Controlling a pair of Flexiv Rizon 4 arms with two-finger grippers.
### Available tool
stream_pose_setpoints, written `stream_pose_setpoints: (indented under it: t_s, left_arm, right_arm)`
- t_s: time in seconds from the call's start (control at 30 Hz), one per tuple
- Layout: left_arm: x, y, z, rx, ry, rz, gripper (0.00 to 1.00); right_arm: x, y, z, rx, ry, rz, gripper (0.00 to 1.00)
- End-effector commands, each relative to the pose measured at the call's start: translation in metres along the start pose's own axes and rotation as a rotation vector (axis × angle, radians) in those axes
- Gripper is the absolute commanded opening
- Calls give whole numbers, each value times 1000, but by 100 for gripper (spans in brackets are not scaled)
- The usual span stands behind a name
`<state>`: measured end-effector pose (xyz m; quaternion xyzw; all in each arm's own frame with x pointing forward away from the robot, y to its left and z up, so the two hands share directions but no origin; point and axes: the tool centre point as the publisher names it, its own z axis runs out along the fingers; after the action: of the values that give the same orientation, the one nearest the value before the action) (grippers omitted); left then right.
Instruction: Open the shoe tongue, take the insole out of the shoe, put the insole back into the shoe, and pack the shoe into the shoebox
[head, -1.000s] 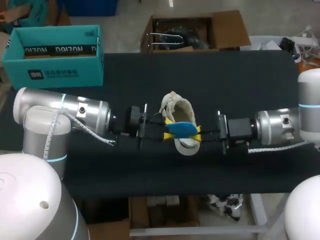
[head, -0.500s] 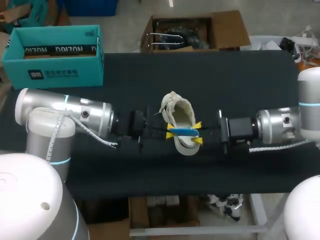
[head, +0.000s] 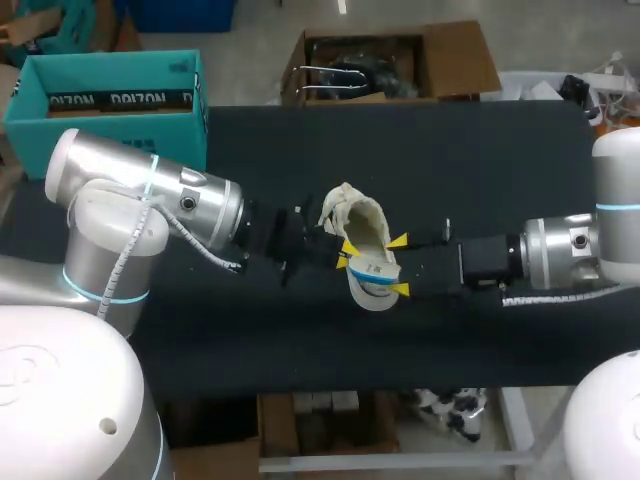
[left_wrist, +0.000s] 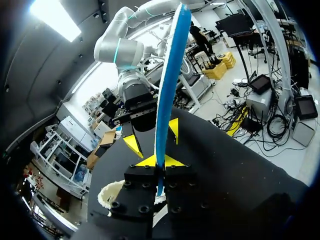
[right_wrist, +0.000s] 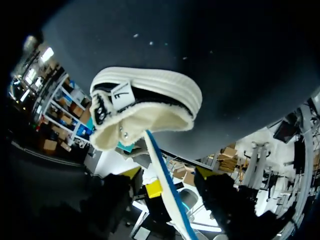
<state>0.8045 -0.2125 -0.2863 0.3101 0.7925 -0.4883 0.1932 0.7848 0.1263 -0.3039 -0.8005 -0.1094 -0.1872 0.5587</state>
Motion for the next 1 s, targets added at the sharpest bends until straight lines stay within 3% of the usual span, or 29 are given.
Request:
stream_pose_setpoints:
  t_s: [0.03,0.07,0.13,0.63,0.77,0.8,0.83,1.0]
  left_arm:
    - [-4,3,12,-26,34,11,0]
    - [-6,5,14,-34,43,15,0]
    - [-7,8,16,-42,47,15,0]
    - [-16,34,18,-71,67,-4,0]
    - [-19,39,19,-75,73,-8,0]
    - [-19,41,21,-79,77,-8,0]
    - [-19,42,21,-80,78,-8,0]
    - [-24,49,25,-89,86,-7,0]
  right_arm:
    - [3,9,5,-1,17,11,55]
    - [5,12,5,5,28,4,47]
    - [8,14,7,1,33,3,44]
    - [13,24,15,-28,62,25,40]
    - [14,24,13,-41,78,24,25]
    - [15,24,14,-41,80,21,7]
    - [16,25,14,-42,80,20,0]
    - [23,32,19,-46,82,0,0]
